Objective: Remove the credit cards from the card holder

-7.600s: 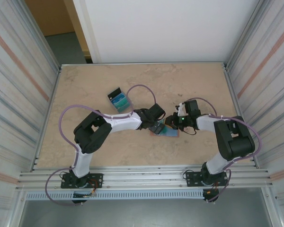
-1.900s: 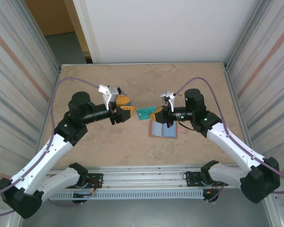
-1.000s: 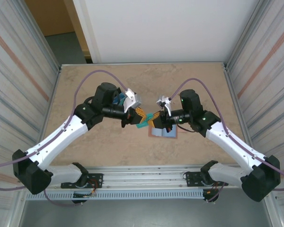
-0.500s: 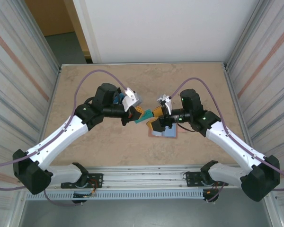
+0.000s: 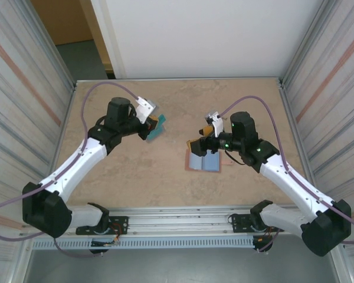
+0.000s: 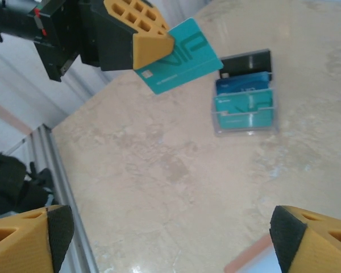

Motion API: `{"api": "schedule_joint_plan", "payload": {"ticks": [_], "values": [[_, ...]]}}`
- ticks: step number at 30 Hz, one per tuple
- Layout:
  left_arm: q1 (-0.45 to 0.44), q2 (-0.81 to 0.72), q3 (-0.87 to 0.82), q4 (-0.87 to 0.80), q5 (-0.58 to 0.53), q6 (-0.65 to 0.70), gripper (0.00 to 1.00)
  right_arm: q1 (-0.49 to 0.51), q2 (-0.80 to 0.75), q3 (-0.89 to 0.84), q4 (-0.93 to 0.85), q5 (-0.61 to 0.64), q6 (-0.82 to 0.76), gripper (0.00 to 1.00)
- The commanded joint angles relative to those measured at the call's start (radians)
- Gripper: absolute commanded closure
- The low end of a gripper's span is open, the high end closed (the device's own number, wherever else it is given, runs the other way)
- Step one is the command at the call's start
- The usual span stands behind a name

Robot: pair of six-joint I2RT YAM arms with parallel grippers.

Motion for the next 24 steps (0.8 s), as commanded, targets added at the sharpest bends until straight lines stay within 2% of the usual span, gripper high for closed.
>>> {"api": "schedule_joint_plan", "payload": {"ticks": [1,7,14,24], "values": [[0.016,0.036,-0.016,0.066,-0.040,0.048,1.00,-0.005,0.007,0.002,-0.002,0.109,0.040,0.05],[0.064,0.096,-0.033,0.137,0.013,0.103,1.00,-0.005,0.038,0.017,-0.021,0.211,0.076,0.02],[0.110,0.190,-0.028,0.167,0.018,0.156,1.00,-0.019,0.048,0.021,-0.021,0.319,0.131,0.01],[0.128,0.316,-0.017,0.232,0.035,0.235,1.00,-0.065,0.031,0.001,-0.008,0.329,0.182,0.01]]}}
